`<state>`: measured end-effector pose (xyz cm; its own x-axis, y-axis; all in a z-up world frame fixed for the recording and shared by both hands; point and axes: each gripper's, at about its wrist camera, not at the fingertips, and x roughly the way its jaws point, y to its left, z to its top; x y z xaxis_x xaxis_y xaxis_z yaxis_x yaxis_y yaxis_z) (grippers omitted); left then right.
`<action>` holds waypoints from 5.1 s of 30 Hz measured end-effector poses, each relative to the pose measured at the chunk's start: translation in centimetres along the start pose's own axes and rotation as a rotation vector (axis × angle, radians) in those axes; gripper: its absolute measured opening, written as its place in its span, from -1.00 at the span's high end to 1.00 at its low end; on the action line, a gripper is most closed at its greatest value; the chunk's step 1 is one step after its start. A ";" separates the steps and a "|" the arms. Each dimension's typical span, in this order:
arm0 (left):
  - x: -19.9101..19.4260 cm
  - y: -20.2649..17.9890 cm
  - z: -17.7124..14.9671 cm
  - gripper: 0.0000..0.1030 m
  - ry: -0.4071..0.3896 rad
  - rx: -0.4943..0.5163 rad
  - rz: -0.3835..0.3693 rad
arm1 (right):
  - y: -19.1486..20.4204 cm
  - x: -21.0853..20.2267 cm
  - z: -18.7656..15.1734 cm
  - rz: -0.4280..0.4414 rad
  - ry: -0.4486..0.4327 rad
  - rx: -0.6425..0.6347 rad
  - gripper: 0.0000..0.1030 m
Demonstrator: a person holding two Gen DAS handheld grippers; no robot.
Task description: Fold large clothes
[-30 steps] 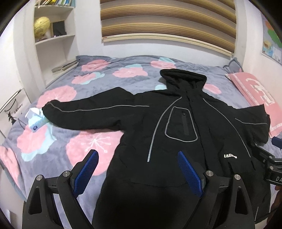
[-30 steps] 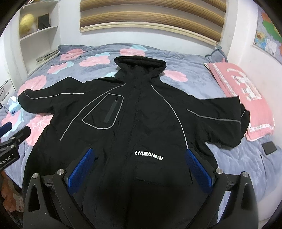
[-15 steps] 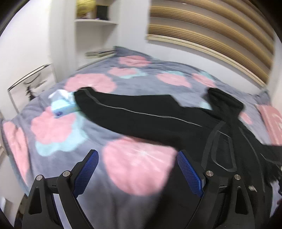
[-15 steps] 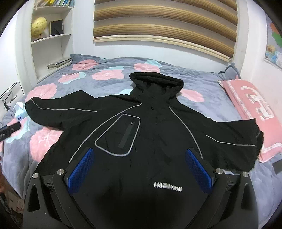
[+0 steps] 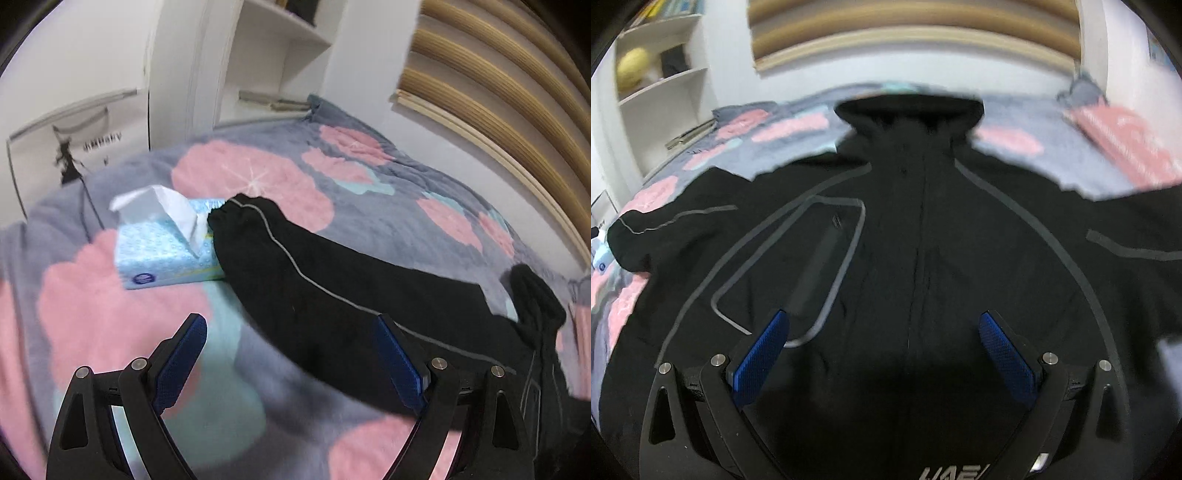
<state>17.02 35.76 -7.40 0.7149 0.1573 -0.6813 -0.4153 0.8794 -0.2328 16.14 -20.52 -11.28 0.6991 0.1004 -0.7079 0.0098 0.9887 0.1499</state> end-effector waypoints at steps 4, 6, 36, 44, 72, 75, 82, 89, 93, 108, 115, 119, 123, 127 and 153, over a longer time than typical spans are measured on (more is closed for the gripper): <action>4.0 0.7 1.0 -0.78 0.039 -0.061 0.059 | -0.8 1.5 -0.9 0.015 0.032 0.032 -1.00; 5.9 1.6 1.2 -0.78 0.053 -0.114 0.087 | -0.8 1.5 -1.0 0.025 0.023 0.031 -1.00; -5.1 -22.7 -2.8 0.73 -0.141 0.473 -0.370 | -0.5 1.6 -1.7 0.054 0.019 0.021 -1.00; -0.2 -33.9 -14.1 0.64 0.156 0.710 -0.527 | -0.9 1.7 -1.8 0.079 0.013 0.036 -1.00; -2.8 -27.0 -9.4 -0.21 0.174 0.550 -0.500 | 4.9 8.3 7.1 0.352 0.236 0.180 0.22; -2.7 -26.8 -8.6 -0.20 0.160 0.532 -0.471 | 4.3 5.2 8.0 0.292 0.117 0.124 0.40; -3.2 -31.3 -9.1 -0.20 0.169 0.613 -0.485 | -2.9 -3.9 11.2 0.063 -0.135 0.076 0.42; 1.2 -38.1 -14.3 -0.20 0.304 0.718 -0.469 | -12.3 -3.7 10.0 -0.131 -0.098 0.126 0.42; 5.2 -38.2 -17.3 -0.20 0.372 0.698 -0.420 | -15.2 1.1 6.7 -0.147 0.055 0.161 0.41; 4.4 -37.9 -19.1 -0.29 0.253 0.716 -0.428 | -13.6 -3.1 7.8 -0.092 -0.049 0.135 -0.26; 4.3 -37.8 -19.3 -0.32 0.216 0.728 -0.432 | -12.0 5.3 4.5 -0.196 0.118 0.058 -0.29; 4.2 -37.9 -19.7 -0.33 0.193 0.743 -0.414 | -11.6 4.7 4.2 -0.213 0.095 0.040 -0.29; 4.0 -38.4 -19.6 -0.34 0.210 0.762 -0.373 | -11.2 4.1 4.0 -0.222 0.091 0.025 -0.30; 1.5 -39.1 -19.4 -0.34 0.226 0.758 -0.350 | -11.3 0.3 4.0 -0.177 0.059 -0.007 -0.30; -3.9 -62.0 -32.4 -0.34 0.320 0.742 -0.555 | -49.6 -11.8 4.1 -0.216 -0.107 0.403 -0.62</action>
<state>21.76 -33.89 -12.80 0.4697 -0.3967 -0.7887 0.4713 0.8681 -0.1559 10.33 -71.15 -7.57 0.7199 -0.1356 -0.6807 0.4252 0.8613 0.2782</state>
